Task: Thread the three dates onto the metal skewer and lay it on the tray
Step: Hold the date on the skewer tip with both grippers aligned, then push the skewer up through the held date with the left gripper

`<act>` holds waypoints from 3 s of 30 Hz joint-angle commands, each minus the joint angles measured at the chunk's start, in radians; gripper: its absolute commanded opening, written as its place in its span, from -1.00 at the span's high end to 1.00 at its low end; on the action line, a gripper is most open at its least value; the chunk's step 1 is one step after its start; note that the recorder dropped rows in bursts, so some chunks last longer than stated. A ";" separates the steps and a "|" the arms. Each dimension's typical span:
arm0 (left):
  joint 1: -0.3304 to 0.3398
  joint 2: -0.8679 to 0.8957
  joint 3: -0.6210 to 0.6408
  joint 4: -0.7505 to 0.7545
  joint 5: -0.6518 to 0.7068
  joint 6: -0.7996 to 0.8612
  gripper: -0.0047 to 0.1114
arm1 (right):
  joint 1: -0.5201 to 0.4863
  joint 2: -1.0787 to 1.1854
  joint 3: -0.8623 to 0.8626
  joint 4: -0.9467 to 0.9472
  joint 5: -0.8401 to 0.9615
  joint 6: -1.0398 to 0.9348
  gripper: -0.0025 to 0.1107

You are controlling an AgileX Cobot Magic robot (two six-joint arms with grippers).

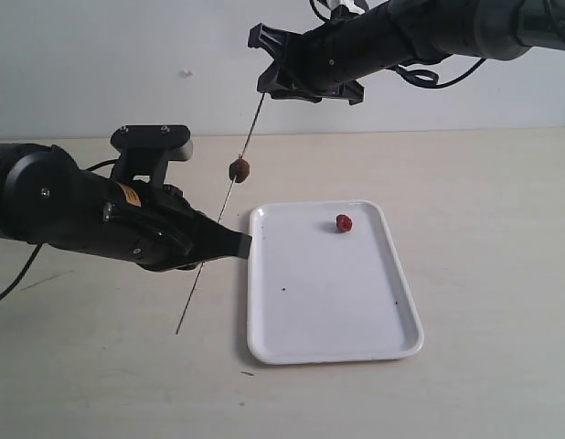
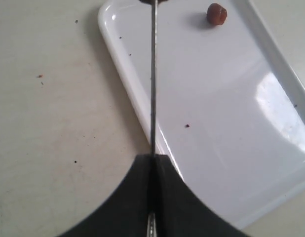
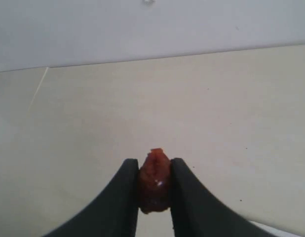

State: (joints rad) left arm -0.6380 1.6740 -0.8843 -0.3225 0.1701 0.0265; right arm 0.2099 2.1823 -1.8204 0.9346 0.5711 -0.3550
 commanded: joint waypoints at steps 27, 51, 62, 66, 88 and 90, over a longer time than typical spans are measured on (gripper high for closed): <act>-0.001 -0.009 0.000 0.004 -0.014 0.005 0.92 | -0.004 -0.004 0.001 0.005 0.043 -0.044 0.57; -0.001 -0.009 -0.012 0.004 -0.120 0.002 0.92 | -0.001 -0.004 0.001 0.012 0.141 -0.065 0.57; -0.001 0.039 -0.140 0.024 -0.087 0.004 0.92 | -0.001 -0.004 0.001 0.087 0.194 -0.116 0.57; 0.015 0.069 -0.173 0.027 -0.085 0.004 0.92 | -0.001 -0.004 0.001 0.057 0.194 -0.116 0.55; 0.092 0.069 -0.132 0.092 0.039 0.004 0.92 | -0.001 -0.083 0.001 -0.068 0.148 -0.115 -0.20; 0.101 0.069 -0.119 0.105 0.054 0.004 0.92 | -0.001 -0.101 0.001 -0.152 0.152 -0.074 -0.23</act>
State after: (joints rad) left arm -0.5506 1.7444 -1.0206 -0.2360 0.2141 0.0266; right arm 0.2086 2.1135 -1.8204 0.8808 0.7150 -0.4755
